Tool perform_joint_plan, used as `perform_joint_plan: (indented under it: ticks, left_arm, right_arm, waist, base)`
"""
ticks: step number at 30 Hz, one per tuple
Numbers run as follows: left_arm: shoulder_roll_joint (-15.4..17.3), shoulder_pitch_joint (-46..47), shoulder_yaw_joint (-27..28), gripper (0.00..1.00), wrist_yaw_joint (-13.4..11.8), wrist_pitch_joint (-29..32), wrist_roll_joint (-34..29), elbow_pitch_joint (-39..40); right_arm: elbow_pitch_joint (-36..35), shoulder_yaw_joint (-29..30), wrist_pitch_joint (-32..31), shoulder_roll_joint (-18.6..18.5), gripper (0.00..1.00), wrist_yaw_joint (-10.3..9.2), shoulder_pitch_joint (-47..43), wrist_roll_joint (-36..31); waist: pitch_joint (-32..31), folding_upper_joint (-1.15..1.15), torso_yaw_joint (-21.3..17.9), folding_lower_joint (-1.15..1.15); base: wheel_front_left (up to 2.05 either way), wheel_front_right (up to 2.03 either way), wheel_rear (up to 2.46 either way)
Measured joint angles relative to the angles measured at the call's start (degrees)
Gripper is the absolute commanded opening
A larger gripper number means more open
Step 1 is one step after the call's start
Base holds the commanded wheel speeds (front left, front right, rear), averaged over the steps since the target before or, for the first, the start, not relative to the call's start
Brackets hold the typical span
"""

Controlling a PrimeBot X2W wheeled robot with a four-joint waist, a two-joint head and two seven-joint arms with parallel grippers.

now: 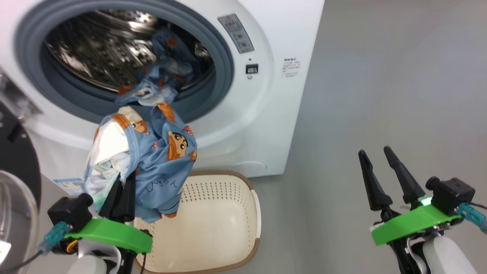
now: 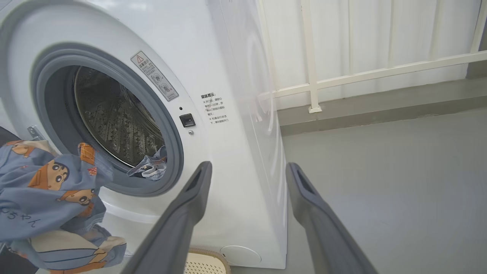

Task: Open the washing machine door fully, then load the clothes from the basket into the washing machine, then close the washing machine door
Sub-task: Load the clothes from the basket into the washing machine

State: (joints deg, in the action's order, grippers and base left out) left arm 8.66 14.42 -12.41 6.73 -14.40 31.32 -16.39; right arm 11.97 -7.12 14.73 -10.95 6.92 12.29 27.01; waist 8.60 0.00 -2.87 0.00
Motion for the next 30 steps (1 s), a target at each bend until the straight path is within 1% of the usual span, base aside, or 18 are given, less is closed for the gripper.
perform_joint_plan:
  ticks: [4, 8, 15, 19, 24, 30]
  left_arm:
    - [-1.43, -2.19, 2.34, 0.0, 0.0, -0.03, -2.82, 2.56]
    - [-2.15, -3.13, 3.68, 0.0, 0.02, -0.07, -3.46, 3.63]
    - [-3.33, -3.51, 4.36, 0.0, 0.1, -0.07, -4.55, 4.11]
    - [-3.41, -3.31, 4.43, 0.0, 0.18, -0.07, -5.06, 4.09]
    - [-3.25, -0.57, 4.91, 0.0, 0.35, -0.07, -5.34, 4.22]
    - [-3.07, 6.15, 5.59, 0.0, 0.46, -0.08, -6.19, 4.28]
  right_arm:
    - [-0.05, 0.14, 0.0, -0.47, 1.0, 0.0, -1.73, 0.32]
    - [-0.32, 0.37, 0.0, -0.57, 1.0, 0.0, -1.77, 0.32]
    - [-0.54, 0.32, 0.0, -0.58, 1.0, 0.0, -1.95, 0.33]
    - [-0.54, 0.15, 0.0, -0.7, 1.0, 0.0, -2.06, 0.4]
    - [-0.56, -0.1, 0.0, -0.78, 1.0, 0.0, -2.05, 0.4]
    - [-0.96, -0.53, 0.0, -0.76, 1.0, 0.0, -1.83, 0.4]
  waist:
    - [-2.52, 0.0, 0.99, 0.0]
    - [-3.77, 0.0, 1.48, 0.0]
    - [-4.06, 0.0, 1.61, 0.0]
    - [-3.88, 0.0, 1.44, 0.0]
    - [-3.19, 0.0, 1.06, 0.0]
    - [-1.29, 0.0, 0.38, 0.0]
  base:
    - [0.0, 0.0, 0.0]
    - [0.0, 0.0, 0.0]
    - [0.0, 0.0, 0.0]
    - [0.0, 0.0, 0.0]
    - [0.0, 0.0, 0.0]
    - [0.0, 0.0, 0.0]
